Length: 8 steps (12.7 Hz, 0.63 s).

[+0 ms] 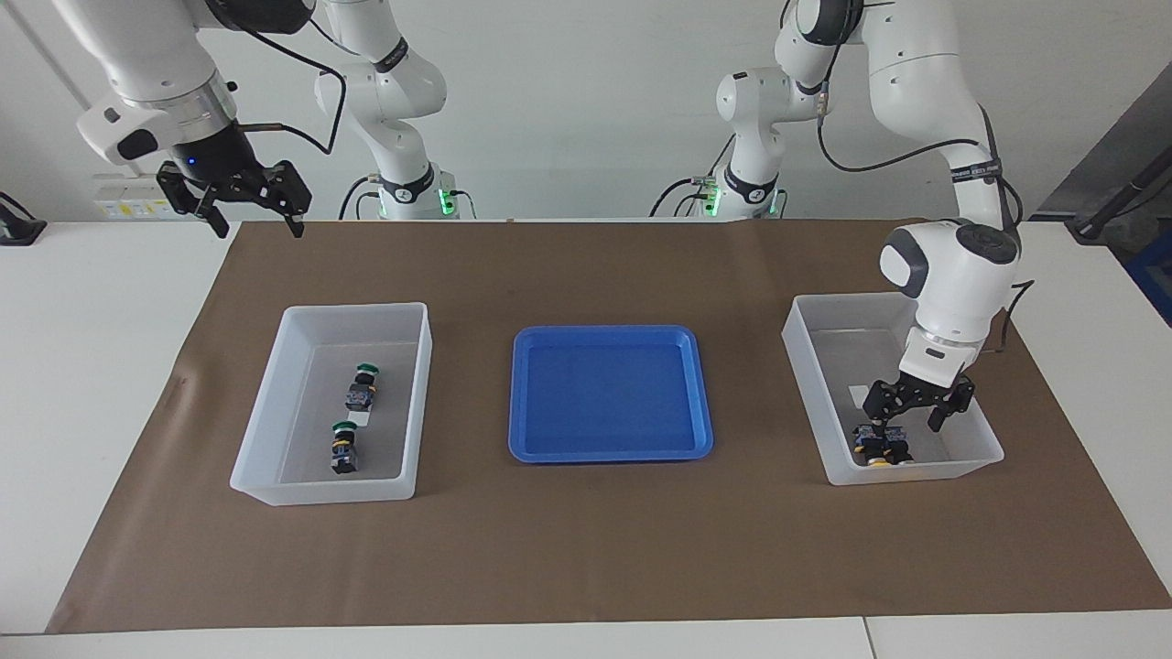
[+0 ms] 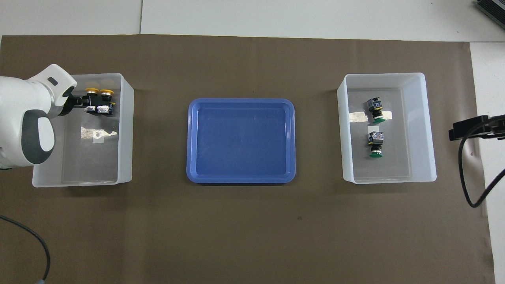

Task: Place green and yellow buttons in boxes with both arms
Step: 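Lower the yellow button into its box and open the left gripper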

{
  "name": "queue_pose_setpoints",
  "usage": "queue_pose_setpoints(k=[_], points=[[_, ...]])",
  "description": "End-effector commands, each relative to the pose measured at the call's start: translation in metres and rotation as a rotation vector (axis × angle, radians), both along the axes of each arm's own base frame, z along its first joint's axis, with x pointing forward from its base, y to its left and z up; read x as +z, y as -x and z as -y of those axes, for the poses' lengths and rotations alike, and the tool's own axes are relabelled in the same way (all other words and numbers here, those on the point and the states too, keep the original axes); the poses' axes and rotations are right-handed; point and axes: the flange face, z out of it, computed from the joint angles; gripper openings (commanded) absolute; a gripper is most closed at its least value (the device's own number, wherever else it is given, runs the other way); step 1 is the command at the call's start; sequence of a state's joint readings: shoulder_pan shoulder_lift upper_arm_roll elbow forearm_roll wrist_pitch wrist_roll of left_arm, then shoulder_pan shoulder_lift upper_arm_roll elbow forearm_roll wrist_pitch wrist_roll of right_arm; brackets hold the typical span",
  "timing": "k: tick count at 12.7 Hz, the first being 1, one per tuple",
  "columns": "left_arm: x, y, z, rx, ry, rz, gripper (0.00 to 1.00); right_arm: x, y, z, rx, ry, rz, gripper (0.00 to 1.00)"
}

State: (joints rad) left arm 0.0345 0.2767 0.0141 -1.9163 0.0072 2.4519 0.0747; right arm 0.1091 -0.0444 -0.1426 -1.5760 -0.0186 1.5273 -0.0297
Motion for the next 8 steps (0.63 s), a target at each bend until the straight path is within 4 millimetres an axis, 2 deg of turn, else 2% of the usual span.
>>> queue_pose_setpoints(k=[1,2,5,7,8], points=[[0.064,0.037,0.014,-0.033,-0.006,-0.096,1.0,0.011,0.003,0.003,-0.016,-0.036,-0.003,1.0],[0.082,0.049,0.039,-0.064,-0.005,-0.125,1.0,0.011,0.003,0.004,-0.017,-0.035,-0.003,1.0],[0.125,0.088,0.084,-0.11,-0.003,-0.116,1.0,0.008,0.003,0.002,-0.012,-0.028,-0.007,1.0],[0.146,0.104,0.093,-0.115,-0.004,-0.14,1.0,0.007,0.003,0.003,-0.013,-0.03,-0.005,1.0],[0.161,0.104,0.094,-0.12,-0.008,-0.151,1.0,0.007,0.004,0.003,-0.013,-0.03,-0.005,1.0]])
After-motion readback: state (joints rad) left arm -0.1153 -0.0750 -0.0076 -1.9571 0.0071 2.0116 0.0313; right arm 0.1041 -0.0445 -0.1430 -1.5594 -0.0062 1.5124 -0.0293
